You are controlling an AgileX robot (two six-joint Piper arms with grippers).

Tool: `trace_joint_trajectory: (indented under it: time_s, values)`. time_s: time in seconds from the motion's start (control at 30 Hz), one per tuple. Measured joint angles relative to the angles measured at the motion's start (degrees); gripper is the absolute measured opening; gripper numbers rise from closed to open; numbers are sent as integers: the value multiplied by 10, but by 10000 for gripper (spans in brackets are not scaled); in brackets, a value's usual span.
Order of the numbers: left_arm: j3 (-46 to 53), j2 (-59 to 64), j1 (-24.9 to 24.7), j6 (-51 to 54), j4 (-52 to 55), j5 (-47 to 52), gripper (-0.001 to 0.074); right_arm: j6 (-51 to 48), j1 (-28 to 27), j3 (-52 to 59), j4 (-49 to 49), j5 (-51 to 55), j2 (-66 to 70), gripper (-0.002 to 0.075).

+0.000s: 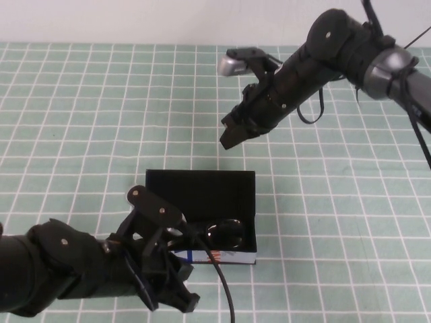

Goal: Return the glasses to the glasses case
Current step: Close the glasses case

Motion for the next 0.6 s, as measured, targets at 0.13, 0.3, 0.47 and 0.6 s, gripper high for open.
trace_joint_trajectory:
  time_s: [0.13,0.3,0.47,0.6]
  values:
    - [0,17,-2,0,-17,-19,-2,-9,0,0,1,12,12,-11]
    - [0,32,-2,0,-24,-20,-2,-23,0,0,1,24,19,-11]
    - [0,33,-2,0,-36,-20,-2,-25,1,0,5,25,22,-11]
    - [0,33,-2,0,-38,-20,-2,-25,10,0,11,25,22,-11]
